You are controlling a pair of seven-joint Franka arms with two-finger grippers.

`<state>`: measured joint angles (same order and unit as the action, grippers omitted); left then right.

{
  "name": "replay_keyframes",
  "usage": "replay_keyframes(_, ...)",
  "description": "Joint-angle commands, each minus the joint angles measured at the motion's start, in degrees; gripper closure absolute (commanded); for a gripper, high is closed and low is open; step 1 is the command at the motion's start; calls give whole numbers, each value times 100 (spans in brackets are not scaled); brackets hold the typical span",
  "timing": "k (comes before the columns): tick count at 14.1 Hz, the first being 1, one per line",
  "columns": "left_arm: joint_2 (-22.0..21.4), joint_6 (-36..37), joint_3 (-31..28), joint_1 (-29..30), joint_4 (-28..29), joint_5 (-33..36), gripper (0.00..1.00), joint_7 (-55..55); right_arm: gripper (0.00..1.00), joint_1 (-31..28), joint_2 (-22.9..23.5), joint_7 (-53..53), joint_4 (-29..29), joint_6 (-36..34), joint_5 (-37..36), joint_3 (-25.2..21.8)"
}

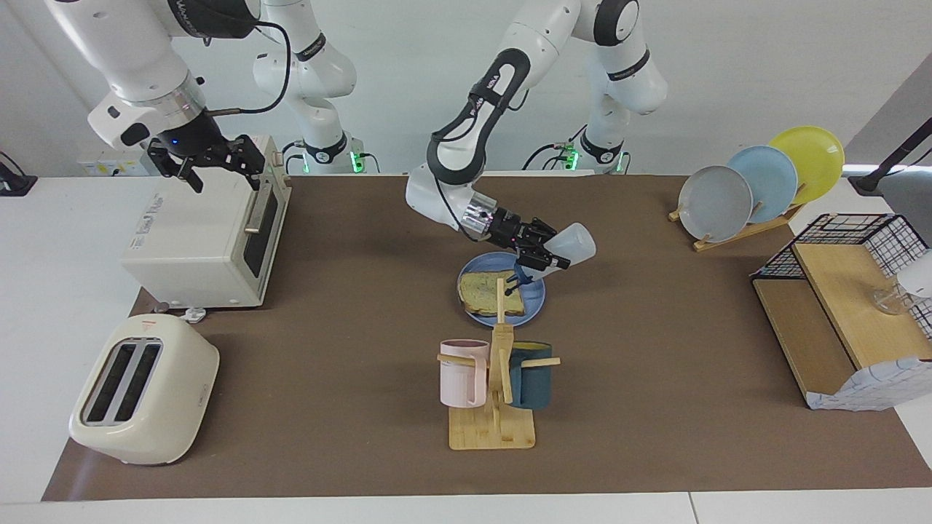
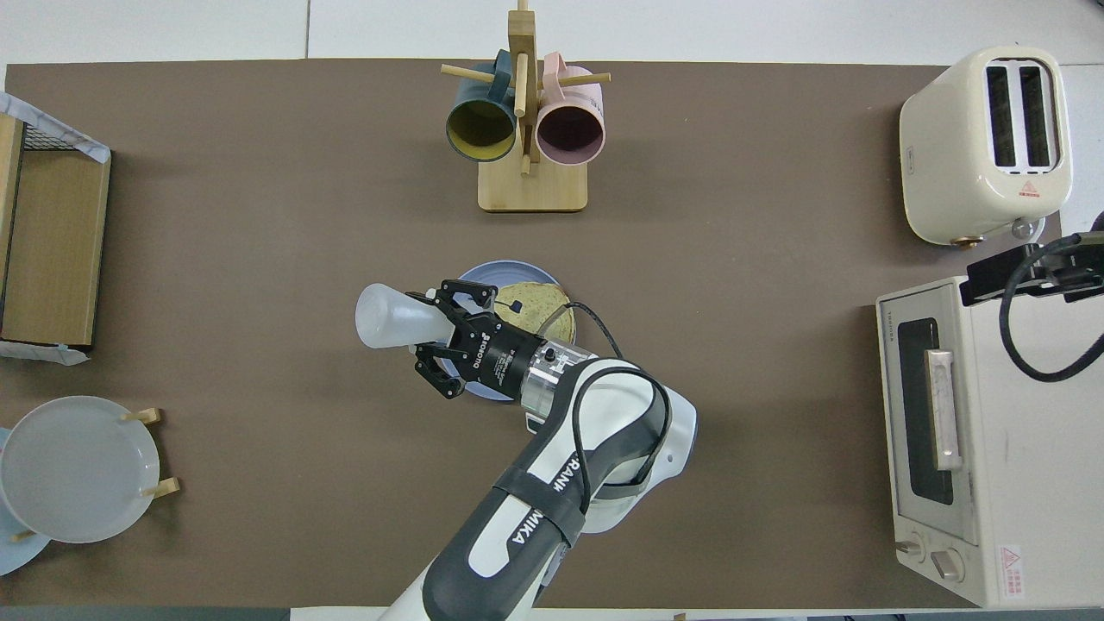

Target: Put bread on plate and add seasoning

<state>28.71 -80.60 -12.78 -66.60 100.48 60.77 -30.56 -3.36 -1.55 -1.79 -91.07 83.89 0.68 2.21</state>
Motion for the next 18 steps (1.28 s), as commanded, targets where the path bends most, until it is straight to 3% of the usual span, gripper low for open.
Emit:
replay_keyframes(1, 178, -34, -75, 453, -54, 172, 100, -64, 0, -24, -91, -120, -113, 49, -41, 25)
replay_keyframes(5, 205, -210, -67, 806, -46, 480, 100, -64, 0, -24, -100, -111, -122, 49, -41, 25)
replay_keyframes(13, 354, -61, -49, 244, -133, 348, 100, -240, 0, -24, -100, -111, -122, 49, -41, 25)
replay_keyframes(18, 460, -245, -75, 621, -274, 401, 100, -231, 0, -24, -100, -111, -131, 58, -41, 34)
